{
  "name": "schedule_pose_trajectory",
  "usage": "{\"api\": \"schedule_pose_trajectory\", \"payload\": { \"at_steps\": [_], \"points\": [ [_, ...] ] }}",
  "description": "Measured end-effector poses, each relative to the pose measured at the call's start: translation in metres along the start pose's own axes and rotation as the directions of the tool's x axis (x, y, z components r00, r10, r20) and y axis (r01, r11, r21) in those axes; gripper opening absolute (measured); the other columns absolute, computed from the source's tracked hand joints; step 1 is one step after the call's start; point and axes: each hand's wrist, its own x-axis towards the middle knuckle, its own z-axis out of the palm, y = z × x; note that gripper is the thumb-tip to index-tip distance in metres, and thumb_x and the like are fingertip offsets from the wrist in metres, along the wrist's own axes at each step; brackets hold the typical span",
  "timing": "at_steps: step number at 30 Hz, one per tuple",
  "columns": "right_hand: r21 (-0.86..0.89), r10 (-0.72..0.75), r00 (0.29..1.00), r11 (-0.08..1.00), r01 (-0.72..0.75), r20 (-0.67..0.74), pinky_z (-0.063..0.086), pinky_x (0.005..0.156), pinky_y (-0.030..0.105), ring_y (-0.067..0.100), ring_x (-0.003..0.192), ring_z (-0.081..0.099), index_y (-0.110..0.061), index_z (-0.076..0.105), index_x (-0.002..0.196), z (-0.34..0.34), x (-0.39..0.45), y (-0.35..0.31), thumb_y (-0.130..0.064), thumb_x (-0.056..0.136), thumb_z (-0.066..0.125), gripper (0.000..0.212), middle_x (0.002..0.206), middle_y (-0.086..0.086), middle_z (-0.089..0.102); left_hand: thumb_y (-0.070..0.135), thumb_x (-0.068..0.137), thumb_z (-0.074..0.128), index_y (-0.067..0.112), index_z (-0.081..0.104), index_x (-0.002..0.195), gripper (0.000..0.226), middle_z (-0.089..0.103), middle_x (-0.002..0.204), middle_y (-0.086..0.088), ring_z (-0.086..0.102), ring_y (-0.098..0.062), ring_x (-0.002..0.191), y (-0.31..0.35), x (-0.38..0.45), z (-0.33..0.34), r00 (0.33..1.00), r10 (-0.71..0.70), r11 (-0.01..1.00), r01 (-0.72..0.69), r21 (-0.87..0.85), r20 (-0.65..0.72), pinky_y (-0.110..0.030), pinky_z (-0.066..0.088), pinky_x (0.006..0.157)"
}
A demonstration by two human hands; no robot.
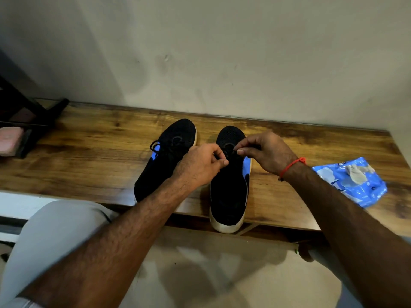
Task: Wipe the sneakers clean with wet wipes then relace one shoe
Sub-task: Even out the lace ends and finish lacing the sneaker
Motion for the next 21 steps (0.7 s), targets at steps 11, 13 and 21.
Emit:
{"api": "schedule_pose_trajectory", "payload": {
  "at_steps": [11, 13, 21],
  "points": [
    [-0.069, -0.003, 0.999, 0.998, 0.007, 0.049, 0.052, 0.081, 0.028, 0.011, 0.089, 0.064, -0.020, 0.070, 0.088, 0.005, -0.001, -0.002, -0.008, 0.090, 0.068, 0.012, 0.087, -0.006, 0.070, 0.034, 0.090, 0.075, 0.030, 0.070, 0.090, 0.006, 0.067, 0.077, 0.011, 0.066, -0.004, 0.076, -0.001, 0.000, 0.006, 0.998, 0.000, 1.000, 0.002, 0.019, -0.058, -0.037, 0.062, 0.077],
    [-0.116, -0.008, 0.998, 0.993, 0.015, 0.067, 0.047, 0.076, 0.027, 0.012, 0.088, 0.060, -0.022, 0.066, 0.085, 0.007, 0.000, -0.001, -0.007, 0.091, 0.065, 0.016, 0.088, -0.005, 0.067, 0.034, 0.090, 0.075, 0.031, 0.069, 0.089, 0.007, 0.066, 0.077, 0.012, 0.064, -0.003, 0.076, -0.001, -0.001, 0.006, 0.998, 0.008, 1.000, -0.006, 0.030, -0.068, -0.036, 0.061, 0.076],
    [-0.177, -0.051, 0.991, 0.981, 0.072, 0.125, 0.045, 0.069, 0.031, 0.017, 0.081, 0.056, -0.023, 0.060, 0.082, 0.011, 0.002, 0.000, -0.002, 0.090, 0.059, 0.023, 0.083, -0.003, 0.063, 0.034, 0.088, 0.077, 0.038, 0.063, 0.079, 0.017, 0.065, 0.074, 0.014, 0.064, -0.002, 0.075, -0.002, -0.001, 0.007, 0.996, 0.014, 1.000, -0.012, 0.019, -0.082, -0.036, 0.062, 0.075]
  ]
}}
